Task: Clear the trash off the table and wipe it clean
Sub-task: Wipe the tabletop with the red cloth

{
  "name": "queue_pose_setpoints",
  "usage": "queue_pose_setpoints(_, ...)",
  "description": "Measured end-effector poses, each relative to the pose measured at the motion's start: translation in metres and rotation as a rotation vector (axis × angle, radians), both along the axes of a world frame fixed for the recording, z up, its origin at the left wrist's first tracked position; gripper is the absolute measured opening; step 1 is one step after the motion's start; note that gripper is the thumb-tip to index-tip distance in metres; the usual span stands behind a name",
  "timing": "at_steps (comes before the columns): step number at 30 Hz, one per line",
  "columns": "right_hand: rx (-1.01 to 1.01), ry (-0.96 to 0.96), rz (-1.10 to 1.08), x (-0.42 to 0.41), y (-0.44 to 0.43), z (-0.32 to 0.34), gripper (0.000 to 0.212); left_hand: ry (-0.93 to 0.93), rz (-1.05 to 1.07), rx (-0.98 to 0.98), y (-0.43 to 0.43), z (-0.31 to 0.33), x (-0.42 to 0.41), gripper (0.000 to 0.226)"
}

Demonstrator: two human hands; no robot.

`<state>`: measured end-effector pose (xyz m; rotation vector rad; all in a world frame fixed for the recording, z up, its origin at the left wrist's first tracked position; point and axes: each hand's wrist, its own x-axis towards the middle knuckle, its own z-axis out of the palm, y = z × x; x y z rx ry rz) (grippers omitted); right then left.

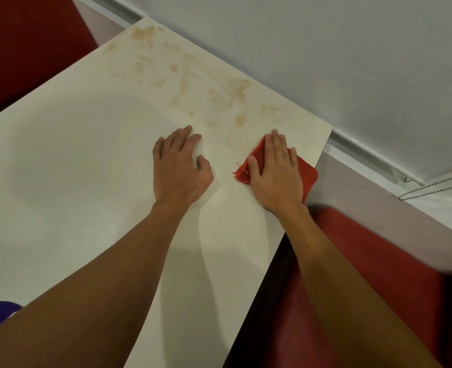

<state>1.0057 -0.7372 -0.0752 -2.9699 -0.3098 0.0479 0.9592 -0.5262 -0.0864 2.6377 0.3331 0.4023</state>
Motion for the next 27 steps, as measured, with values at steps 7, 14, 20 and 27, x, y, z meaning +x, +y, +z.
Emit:
queue_pose_setpoints(7,-0.005,-0.003,0.276,-0.006,0.024,0.004,0.072,-0.013,0.002,-0.018,-0.002,0.002,-0.002,0.054)
queue_pose_setpoints(14,-0.006,0.014,0.017,0.02,0.024,0.002,0.077,-0.012,0.02,-0.02,-0.001,0.0,-0.002,0.053)
queue_pose_setpoints(20,-0.01,0.011,0.426,-0.009,0.01,0.006,0.071,-0.002,0.042,-0.002,-0.001,0.002,-0.003,0.053)
queue_pose_setpoints(27,0.005,0.016,0.096,0.021,0.042,0.003,0.075,-0.006,0.094,-0.022,0.0,0.003,-0.004,0.051)
